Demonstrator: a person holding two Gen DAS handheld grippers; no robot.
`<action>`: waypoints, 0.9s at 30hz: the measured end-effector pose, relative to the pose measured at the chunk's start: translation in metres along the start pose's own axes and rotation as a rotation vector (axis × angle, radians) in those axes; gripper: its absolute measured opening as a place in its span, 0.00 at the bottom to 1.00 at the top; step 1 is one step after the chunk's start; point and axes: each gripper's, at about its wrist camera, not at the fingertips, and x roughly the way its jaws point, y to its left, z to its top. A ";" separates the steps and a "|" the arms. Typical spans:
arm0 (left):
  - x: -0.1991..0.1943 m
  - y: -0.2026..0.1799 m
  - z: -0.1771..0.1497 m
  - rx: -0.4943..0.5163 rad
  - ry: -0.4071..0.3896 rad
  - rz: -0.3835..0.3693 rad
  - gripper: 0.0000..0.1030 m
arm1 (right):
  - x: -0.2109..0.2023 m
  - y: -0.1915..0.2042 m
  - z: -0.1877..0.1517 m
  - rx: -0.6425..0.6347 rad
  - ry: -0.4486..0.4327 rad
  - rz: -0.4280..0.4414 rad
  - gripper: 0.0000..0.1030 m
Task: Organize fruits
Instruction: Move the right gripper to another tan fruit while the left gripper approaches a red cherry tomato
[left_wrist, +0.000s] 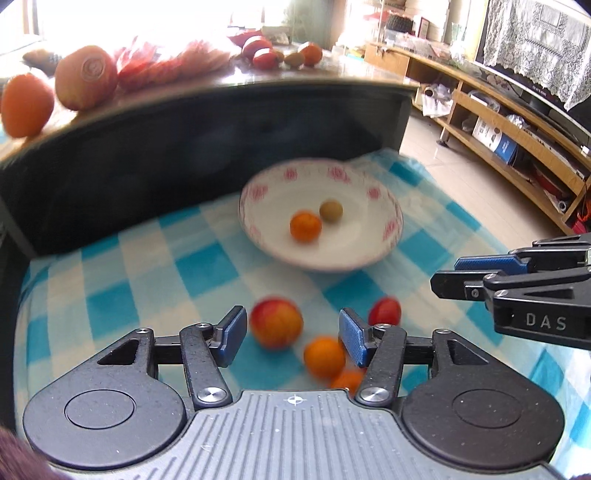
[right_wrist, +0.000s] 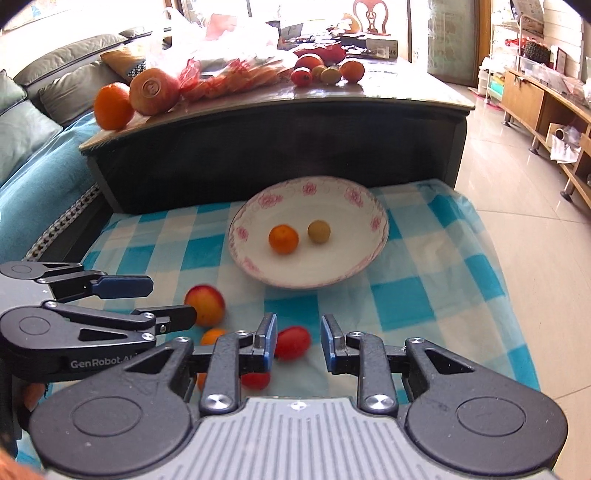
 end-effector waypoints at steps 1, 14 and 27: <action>-0.001 -0.001 -0.005 0.002 0.009 0.001 0.62 | -0.001 0.003 -0.005 -0.004 0.010 0.004 0.30; -0.009 0.000 -0.055 -0.018 0.087 -0.001 0.64 | -0.004 0.022 -0.048 -0.031 0.106 0.031 0.35; 0.005 -0.004 -0.071 -0.010 0.123 0.030 0.66 | -0.012 0.011 -0.056 0.009 0.113 0.025 0.39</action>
